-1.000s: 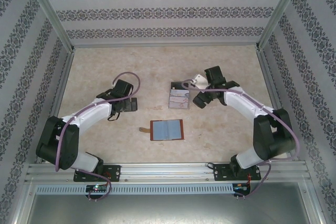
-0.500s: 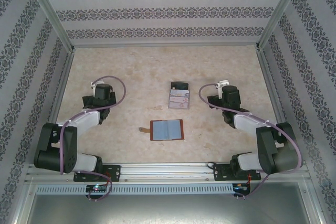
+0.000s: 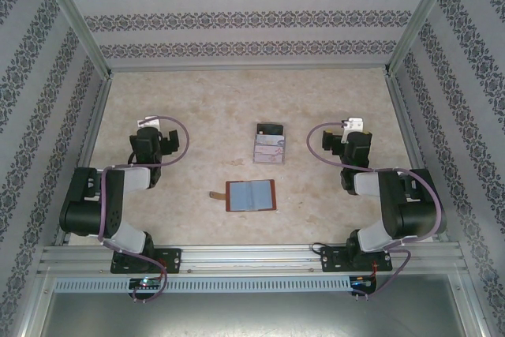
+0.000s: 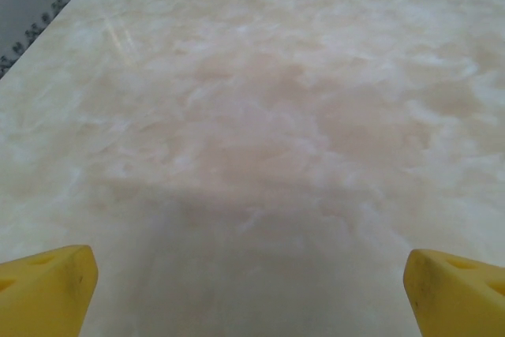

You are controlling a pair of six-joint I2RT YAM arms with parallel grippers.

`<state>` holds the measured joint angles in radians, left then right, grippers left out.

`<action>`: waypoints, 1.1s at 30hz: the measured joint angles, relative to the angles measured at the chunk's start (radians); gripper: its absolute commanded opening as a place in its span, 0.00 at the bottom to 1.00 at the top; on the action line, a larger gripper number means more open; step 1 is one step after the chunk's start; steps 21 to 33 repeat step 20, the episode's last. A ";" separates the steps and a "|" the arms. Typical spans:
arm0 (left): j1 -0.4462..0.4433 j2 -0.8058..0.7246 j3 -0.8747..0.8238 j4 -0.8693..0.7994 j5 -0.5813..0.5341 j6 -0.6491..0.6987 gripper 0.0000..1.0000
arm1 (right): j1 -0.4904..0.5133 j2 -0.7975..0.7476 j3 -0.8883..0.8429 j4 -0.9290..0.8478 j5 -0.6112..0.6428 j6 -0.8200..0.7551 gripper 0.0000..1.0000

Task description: Take the credit cards out of the card holder

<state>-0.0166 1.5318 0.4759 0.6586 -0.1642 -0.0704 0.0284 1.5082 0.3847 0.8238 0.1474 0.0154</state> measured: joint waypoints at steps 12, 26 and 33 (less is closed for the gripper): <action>0.000 0.051 -0.113 0.237 0.032 0.019 1.00 | 0.000 0.000 0.000 0.040 -0.010 0.009 0.98; 0.000 0.051 -0.113 0.277 0.033 0.020 1.00 | -0.001 0.000 0.000 0.036 -0.079 0.005 0.98; 0.000 0.051 -0.113 0.277 0.033 0.020 1.00 | -0.001 0.000 0.000 0.036 -0.079 0.005 0.98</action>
